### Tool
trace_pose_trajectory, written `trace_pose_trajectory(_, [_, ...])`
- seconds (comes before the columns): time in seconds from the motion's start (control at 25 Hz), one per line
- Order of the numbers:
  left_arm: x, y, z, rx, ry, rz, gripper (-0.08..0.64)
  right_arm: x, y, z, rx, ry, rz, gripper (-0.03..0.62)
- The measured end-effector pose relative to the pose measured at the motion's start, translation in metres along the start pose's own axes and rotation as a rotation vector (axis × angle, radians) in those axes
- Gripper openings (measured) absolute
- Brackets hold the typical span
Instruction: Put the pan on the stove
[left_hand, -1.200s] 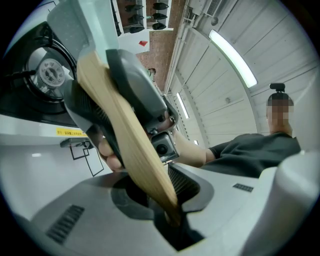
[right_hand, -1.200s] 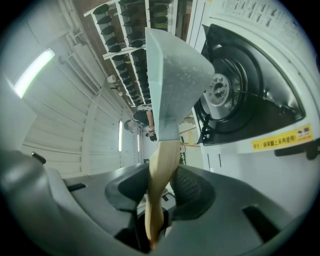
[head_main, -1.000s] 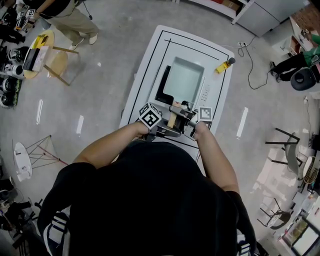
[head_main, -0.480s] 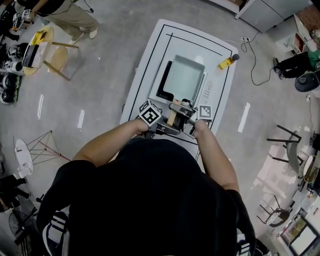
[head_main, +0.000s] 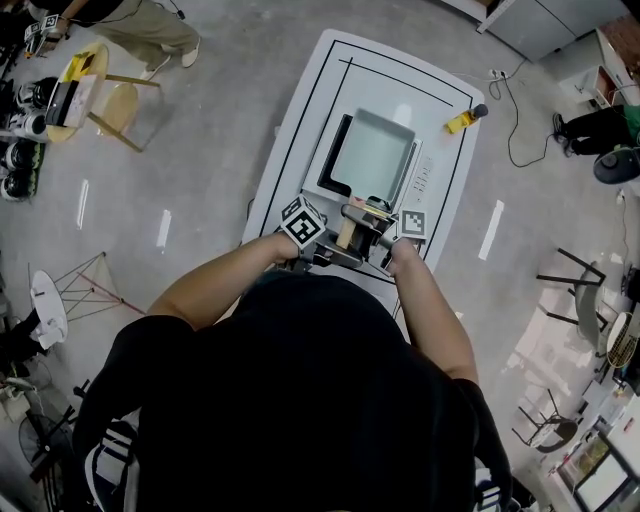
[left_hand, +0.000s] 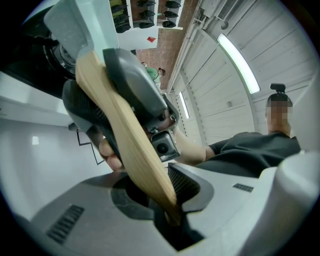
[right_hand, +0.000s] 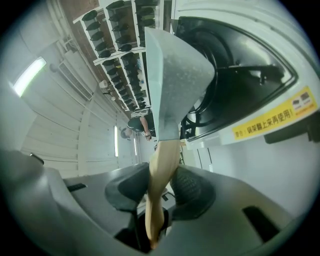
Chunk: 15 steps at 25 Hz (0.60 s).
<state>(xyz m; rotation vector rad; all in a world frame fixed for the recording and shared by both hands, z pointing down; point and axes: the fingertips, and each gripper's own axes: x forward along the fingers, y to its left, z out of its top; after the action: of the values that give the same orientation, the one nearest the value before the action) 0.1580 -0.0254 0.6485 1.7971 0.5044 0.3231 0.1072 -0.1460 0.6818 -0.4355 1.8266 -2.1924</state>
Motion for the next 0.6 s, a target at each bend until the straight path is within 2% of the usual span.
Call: trace_pose_trajectory(0.6, [0.003, 0.01, -0.006, -0.015, 0.02, -0.003, 0.089, -0.002, -0.011, -0.001, 0.015, 0.007, -0.003, 0.127])
